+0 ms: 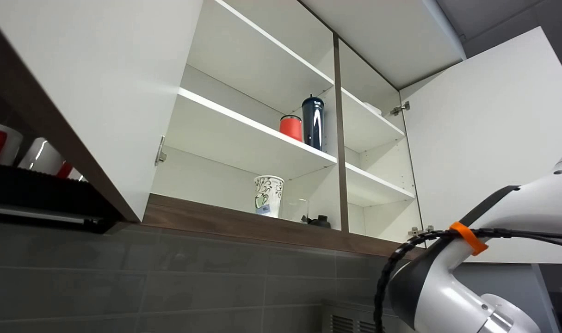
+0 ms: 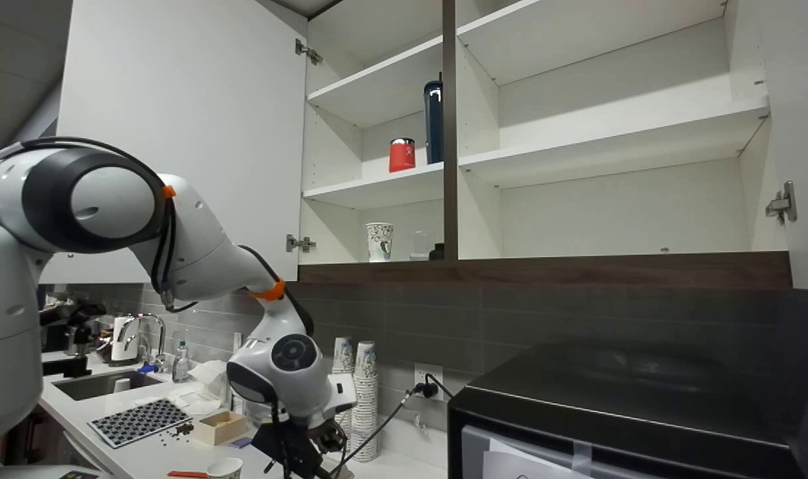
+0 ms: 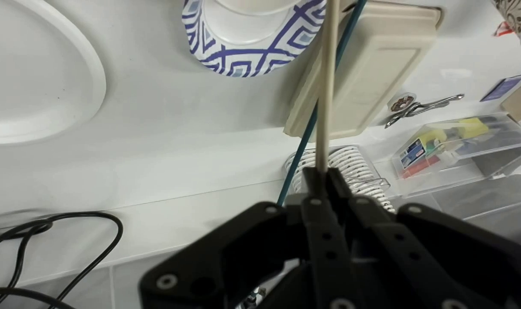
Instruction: Put the chopsticks in the cup, then put the bowl in the top cabinet
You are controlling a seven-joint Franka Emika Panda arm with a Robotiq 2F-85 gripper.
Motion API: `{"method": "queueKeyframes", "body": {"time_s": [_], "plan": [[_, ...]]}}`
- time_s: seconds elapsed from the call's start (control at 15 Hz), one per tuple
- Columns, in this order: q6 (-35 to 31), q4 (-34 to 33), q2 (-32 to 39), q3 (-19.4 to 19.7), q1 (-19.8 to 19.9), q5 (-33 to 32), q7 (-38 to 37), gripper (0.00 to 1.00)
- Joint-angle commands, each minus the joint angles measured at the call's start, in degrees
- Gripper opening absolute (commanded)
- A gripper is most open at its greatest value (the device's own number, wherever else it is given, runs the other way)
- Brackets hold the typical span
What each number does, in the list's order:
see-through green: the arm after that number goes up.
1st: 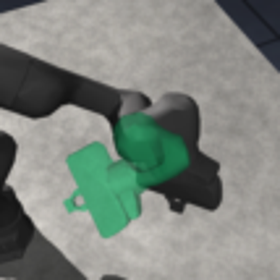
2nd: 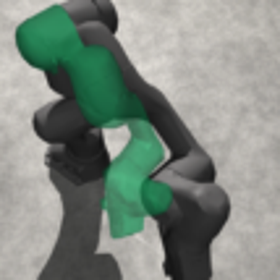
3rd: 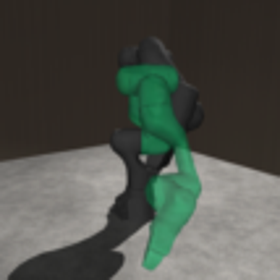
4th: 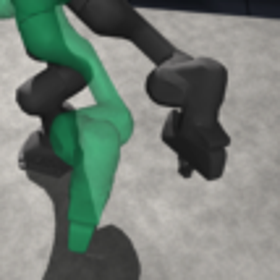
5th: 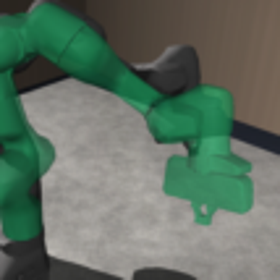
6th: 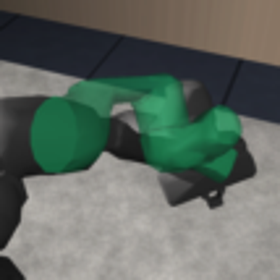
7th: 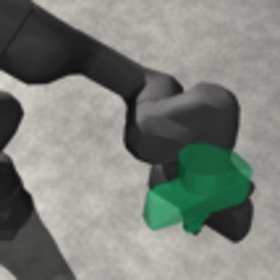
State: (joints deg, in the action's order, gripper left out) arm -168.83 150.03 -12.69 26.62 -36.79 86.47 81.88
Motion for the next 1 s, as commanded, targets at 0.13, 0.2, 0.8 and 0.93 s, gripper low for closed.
{"method": "queueKeyframes", "body": {"time_s": [0.13, 0.2, 0.8, 0.93], "plan": [[2.4, -3.6, 4.6, 1.5, 0.0, 16.8, 17.6, 0.02], [2.9, -4.1, 5.3, 1.4, 0.3, 19.6, 20.9, 0.02], [10.8, -6.7, 14.4, 1.6, 2.2, 36.9, 43.5, 0.02], [11.6, -6.8, 15.5, 1.8, 2.5, 39.0, 46.8, 0.02]]}}
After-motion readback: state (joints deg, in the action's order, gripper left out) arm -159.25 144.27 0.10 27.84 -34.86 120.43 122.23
